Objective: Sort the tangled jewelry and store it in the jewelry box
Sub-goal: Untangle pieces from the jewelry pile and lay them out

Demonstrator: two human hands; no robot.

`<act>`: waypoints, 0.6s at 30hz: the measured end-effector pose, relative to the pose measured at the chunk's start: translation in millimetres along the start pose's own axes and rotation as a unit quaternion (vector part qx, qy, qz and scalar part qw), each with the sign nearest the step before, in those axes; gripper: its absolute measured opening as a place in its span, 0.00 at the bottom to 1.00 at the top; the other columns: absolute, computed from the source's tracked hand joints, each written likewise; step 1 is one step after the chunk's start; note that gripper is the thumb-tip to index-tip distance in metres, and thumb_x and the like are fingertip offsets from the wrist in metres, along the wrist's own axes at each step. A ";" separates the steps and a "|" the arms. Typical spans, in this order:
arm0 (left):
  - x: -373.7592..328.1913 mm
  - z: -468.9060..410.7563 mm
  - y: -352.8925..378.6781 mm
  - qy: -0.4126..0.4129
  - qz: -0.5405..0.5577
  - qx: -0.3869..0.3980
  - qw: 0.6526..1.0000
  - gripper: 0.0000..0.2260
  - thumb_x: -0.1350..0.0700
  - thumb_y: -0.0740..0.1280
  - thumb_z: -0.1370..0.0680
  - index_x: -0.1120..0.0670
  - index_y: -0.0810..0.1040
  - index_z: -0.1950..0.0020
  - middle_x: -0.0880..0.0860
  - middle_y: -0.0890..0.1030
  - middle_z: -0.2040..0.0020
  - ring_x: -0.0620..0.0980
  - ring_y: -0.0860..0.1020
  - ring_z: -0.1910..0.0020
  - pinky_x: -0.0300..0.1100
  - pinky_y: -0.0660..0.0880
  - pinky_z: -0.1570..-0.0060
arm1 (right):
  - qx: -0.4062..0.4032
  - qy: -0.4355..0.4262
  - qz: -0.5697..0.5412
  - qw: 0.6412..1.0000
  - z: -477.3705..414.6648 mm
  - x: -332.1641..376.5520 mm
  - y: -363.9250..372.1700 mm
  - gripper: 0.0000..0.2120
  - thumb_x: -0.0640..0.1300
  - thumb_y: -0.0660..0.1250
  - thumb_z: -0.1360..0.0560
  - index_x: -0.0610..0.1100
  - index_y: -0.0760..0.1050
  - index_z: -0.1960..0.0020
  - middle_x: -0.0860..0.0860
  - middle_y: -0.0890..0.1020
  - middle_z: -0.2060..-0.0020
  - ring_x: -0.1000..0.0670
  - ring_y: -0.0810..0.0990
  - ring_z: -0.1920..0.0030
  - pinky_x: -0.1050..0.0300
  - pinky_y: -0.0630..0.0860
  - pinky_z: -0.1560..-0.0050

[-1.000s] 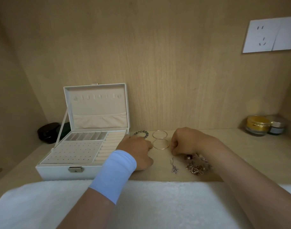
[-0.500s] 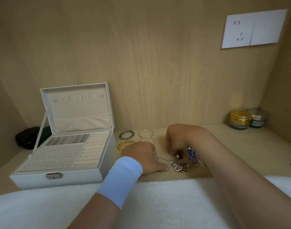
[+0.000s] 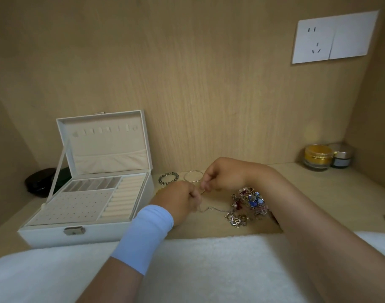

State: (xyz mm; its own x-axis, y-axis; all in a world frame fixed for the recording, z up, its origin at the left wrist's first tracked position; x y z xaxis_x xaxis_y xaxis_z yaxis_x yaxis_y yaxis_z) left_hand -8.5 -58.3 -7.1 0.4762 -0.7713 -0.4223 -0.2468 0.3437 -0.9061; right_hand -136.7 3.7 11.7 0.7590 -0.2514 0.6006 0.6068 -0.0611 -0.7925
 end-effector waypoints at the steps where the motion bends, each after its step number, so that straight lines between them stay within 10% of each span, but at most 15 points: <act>1: -0.4 -2.0 -8.8 0.008 0.027 -0.025 0.999 0.08 0.55 0.67 0.23 0.46 0.79 0.61 0.45 0.82 0.59 0.46 0.80 0.57 0.38 0.75 0.53 | 0.003 -0.006 -0.033 0.999 0.2 1.1 0.8 0.10 0.38 0.68 0.22 0.46 0.84 0.44 0.52 0.86 0.55 0.59 0.80 0.59 0.71 0.73 0.58; 8: -8.8 -29.5 -63.0 0.047 0.210 -0.115 0.970 0.06 0.58 0.65 0.20 0.51 0.79 0.56 0.48 0.82 0.62 0.43 0.78 0.66 0.40 0.73 0.61 | 0.026 -0.036 -0.368 0.929 3.2 8.3 -2.2 0.14 0.41 0.59 0.16 0.35 0.75 0.35 0.43 0.85 0.56 0.45 0.84 0.55 0.52 0.78 0.46; 18: -15.3 -57.4 -64.7 0.074 0.352 -0.118 0.926 0.02 0.59 0.68 0.21 0.54 0.80 0.54 0.48 0.82 0.66 0.46 0.77 0.68 0.40 0.76 0.67 | -0.012 -0.021 -0.303 0.953 13.4 -0.2 -23.5 0.07 0.43 0.66 0.19 0.42 0.82 0.46 0.47 0.84 0.62 0.48 0.80 0.67 0.56 0.78 0.62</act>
State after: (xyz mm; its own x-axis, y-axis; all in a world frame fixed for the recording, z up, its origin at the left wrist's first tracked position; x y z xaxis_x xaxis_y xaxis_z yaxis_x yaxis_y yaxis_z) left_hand -48.3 -99.5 59.5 0.0114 -0.4719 -0.8816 -0.6386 0.6750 -0.3696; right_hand -147.9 18.1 31.7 0.2807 -0.1246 0.9517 0.9310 -0.2056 -0.3015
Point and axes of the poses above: each hand's wrist, its own z-axis away from the middle knuckle, its own y-axis out of the palm, x = y × z, the point moved 6 cm from there along -z, towards the middle knuckle
